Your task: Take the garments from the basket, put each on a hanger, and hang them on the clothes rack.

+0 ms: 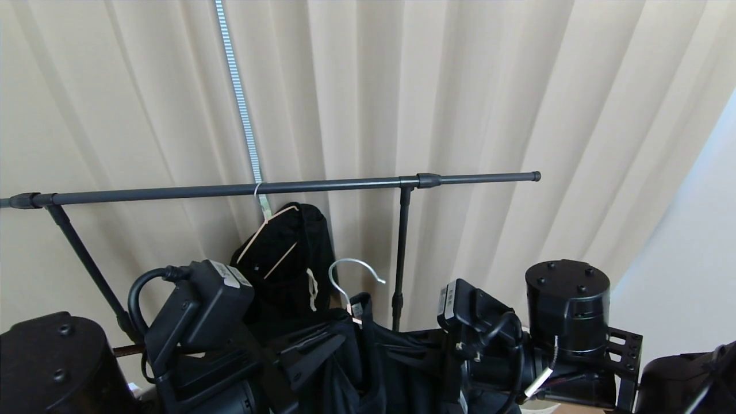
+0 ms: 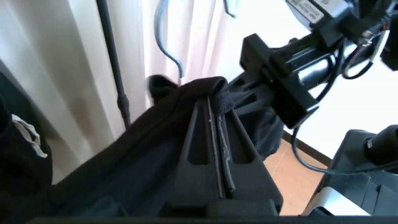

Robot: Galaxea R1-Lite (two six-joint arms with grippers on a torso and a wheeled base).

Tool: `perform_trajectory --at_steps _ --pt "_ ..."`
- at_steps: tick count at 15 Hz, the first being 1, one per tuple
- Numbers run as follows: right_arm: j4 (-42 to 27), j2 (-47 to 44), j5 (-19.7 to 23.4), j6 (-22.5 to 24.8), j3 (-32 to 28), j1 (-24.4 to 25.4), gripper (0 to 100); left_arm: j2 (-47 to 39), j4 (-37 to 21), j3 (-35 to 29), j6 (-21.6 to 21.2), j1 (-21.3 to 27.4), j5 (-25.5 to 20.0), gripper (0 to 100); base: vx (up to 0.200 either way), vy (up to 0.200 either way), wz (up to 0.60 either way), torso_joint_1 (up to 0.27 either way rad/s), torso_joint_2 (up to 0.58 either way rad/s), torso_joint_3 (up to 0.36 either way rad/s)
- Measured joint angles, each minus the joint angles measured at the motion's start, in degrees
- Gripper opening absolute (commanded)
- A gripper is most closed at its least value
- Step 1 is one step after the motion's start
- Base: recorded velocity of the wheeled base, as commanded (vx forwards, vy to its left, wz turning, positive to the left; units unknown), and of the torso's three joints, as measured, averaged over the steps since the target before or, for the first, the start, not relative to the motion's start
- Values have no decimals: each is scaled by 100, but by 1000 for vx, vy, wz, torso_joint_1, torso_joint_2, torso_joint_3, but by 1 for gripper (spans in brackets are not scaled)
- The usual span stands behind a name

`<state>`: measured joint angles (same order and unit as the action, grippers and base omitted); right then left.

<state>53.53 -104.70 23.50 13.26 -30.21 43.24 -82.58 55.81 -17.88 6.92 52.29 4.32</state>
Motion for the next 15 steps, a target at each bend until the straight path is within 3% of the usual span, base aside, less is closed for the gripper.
perform_trajectory --at_steps 4,5,12,15 --pt "837 -155 22 -399 221 22 0 26 -2 26 0 41 4 0 0 0 0 0 0 0" --pt "958 -158 26 -407 286 20 0 24 -2 30 -4 35 6 100 0 0 0 0 0 0" --pt "1158 -139 39 -405 402 -16 0 67 -20 35 -35 -2 22 100 0 0 0 0 0 0" --pt "1158 -54 271 -401 408 -261 0 321 -594 -74 -118 -196 9 100 0 0 0 0 0 0"
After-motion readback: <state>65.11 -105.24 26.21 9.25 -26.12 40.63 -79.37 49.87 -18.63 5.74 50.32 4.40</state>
